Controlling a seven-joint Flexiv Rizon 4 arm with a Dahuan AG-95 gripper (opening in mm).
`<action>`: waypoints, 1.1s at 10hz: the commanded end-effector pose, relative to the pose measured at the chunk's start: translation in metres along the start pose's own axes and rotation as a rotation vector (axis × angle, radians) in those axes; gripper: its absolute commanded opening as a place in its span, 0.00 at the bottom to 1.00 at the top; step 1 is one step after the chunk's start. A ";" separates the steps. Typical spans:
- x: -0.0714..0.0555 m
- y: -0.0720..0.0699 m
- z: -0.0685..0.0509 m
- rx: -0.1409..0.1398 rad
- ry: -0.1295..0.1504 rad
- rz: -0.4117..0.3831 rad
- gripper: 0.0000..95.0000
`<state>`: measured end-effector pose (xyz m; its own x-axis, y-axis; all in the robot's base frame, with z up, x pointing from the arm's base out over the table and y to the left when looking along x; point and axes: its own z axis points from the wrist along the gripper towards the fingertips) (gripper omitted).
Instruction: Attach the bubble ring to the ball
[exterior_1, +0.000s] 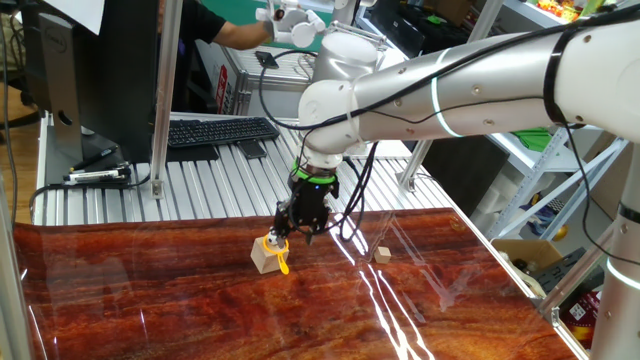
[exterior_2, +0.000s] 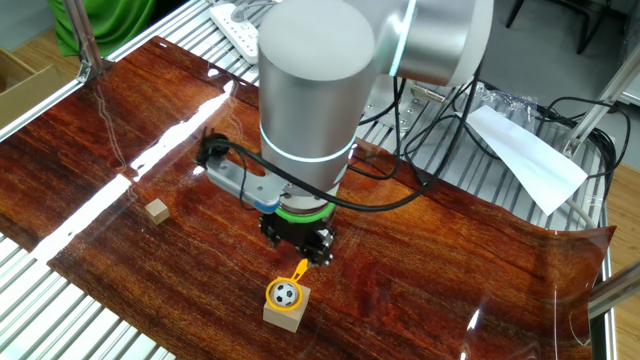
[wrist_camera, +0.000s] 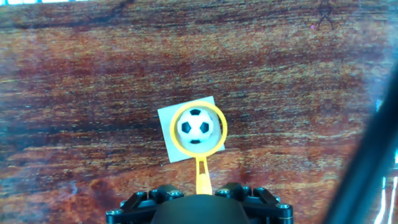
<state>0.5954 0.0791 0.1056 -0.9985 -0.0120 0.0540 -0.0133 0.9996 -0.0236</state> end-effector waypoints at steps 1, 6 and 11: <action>-0.005 -0.008 -0.002 0.015 -0.004 -0.022 0.60; -0.029 -0.049 -0.003 0.018 -0.005 -0.079 0.60; -0.041 -0.079 -0.003 0.025 -0.009 -0.134 0.60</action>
<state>0.6385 -0.0015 0.1074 -0.9876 -0.1492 0.0490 -0.1513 0.9876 -0.0409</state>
